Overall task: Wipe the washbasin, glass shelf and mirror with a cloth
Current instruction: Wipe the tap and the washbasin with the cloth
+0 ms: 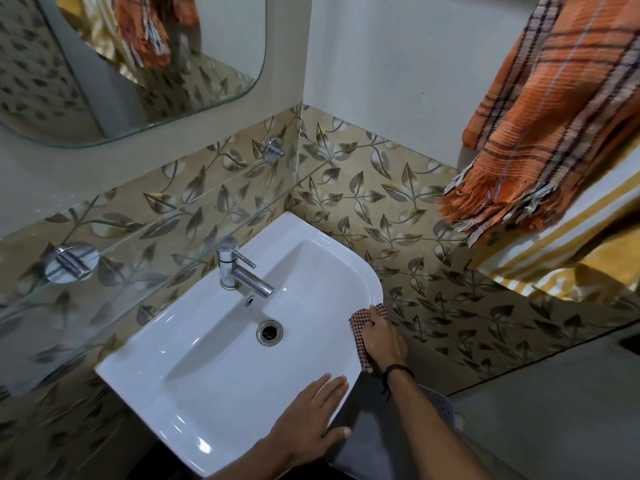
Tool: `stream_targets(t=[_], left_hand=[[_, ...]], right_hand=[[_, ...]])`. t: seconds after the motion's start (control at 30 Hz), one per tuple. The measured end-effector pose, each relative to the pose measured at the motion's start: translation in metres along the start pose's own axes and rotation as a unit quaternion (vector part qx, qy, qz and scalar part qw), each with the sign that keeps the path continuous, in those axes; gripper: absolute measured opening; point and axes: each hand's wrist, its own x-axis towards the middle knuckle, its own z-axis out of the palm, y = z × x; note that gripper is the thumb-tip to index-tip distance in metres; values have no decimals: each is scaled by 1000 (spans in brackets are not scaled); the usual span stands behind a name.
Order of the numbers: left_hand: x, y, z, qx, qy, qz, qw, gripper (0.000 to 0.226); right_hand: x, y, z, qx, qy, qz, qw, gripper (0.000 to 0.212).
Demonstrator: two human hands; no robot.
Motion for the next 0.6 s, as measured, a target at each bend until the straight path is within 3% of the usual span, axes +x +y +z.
stream_targets(t=[0.23, 0.6], left_hand=[[1, -7, 9, 17, 30, 6, 999, 76], [1, -3, 5, 9, 20, -8, 1000, 75]], right_hand=[[53, -8, -17, 33, -27, 5, 999, 58], [47, 5, -9, 39, -20, -5, 999, 53]])
